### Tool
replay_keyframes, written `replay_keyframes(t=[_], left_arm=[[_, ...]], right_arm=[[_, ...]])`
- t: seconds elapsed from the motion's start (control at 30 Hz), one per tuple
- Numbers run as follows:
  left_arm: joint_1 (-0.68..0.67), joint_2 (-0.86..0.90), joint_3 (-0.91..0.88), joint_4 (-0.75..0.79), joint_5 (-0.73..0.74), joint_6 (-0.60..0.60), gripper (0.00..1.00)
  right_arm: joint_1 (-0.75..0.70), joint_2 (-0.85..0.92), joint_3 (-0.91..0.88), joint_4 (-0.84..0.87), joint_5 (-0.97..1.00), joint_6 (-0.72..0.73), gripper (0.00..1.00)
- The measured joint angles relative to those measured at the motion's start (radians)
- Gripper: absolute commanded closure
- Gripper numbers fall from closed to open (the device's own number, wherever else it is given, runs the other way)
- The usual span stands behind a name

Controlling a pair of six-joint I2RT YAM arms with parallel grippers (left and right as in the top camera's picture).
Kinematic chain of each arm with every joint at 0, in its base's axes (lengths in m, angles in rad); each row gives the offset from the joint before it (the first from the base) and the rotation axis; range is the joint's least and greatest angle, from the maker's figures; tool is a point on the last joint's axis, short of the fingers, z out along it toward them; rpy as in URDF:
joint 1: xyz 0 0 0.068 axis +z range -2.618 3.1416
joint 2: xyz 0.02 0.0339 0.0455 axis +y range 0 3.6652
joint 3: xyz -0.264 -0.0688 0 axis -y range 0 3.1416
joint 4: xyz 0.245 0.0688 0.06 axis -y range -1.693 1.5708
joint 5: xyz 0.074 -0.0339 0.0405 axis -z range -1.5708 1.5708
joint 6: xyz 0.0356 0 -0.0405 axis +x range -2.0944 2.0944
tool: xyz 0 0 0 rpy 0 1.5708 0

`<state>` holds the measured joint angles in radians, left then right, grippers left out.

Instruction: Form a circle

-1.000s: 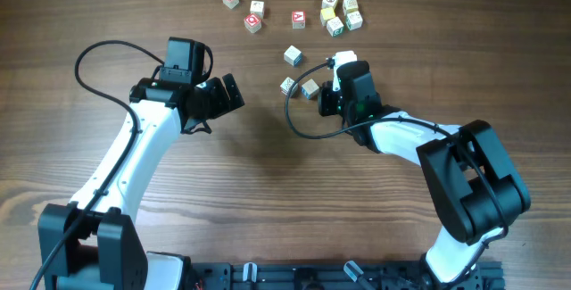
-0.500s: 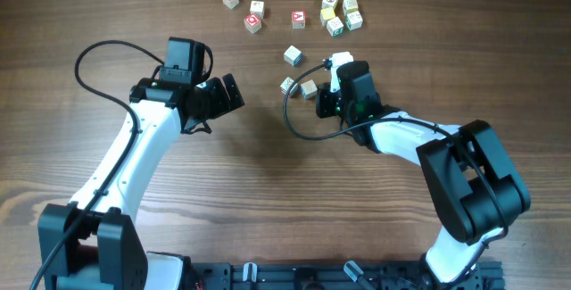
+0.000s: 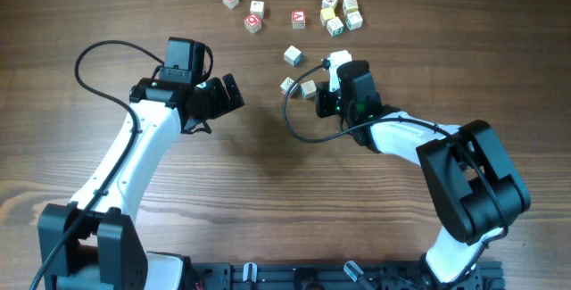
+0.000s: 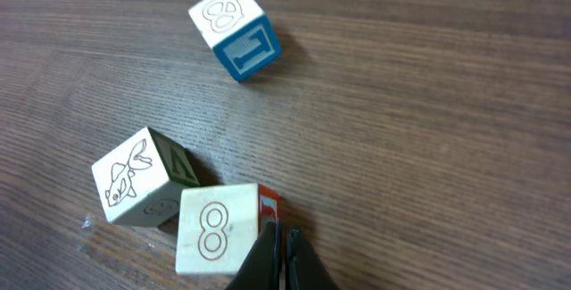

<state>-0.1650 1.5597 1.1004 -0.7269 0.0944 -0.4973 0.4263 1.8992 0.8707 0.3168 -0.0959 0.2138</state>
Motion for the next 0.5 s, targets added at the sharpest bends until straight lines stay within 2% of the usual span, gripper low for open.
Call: replay_keyframes(t=[0.5], left_arm=[[0.0,0.0,0.0,0.0,0.0,0.0,0.0]], right_arm=[[0.0,0.033,0.0,0.06,-0.001,-0.063,0.96]])
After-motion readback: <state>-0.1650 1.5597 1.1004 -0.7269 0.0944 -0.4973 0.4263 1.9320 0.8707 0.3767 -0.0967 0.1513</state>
